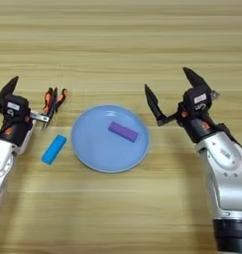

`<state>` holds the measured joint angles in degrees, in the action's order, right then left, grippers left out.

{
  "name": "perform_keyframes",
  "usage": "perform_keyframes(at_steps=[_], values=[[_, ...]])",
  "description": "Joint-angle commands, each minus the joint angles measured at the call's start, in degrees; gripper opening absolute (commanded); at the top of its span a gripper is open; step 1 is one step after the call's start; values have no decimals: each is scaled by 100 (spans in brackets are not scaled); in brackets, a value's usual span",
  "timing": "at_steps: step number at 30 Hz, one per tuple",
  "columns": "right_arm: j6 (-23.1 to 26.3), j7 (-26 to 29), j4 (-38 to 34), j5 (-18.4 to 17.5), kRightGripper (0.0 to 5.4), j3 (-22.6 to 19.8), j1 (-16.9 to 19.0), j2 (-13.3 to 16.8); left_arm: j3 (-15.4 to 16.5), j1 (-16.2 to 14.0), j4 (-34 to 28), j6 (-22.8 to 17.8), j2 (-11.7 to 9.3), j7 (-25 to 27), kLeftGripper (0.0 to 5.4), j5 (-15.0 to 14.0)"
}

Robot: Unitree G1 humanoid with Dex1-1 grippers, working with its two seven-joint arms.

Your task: Move the objects on the table

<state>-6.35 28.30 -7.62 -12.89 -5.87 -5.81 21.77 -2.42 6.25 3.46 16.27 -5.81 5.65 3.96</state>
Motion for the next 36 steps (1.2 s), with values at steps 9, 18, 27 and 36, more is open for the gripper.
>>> perform_keyframes(at_steps=[9,18,27,36], values=[[1645,574,-227,-81,540,812,-388,213,242,70,29,156,-34,-17,538,-152],[2312,776,143,-5,540,1114,-516,259,258,26,-55,183,-51,-3,538,-189],[2543,999,582,169,540,1263,-689,405,242,36,-59,220,-11,-32,538,-189],[2509,1275,995,435,540,1421,-857,580,219,24,-40,246,41,-69,538,-174]])
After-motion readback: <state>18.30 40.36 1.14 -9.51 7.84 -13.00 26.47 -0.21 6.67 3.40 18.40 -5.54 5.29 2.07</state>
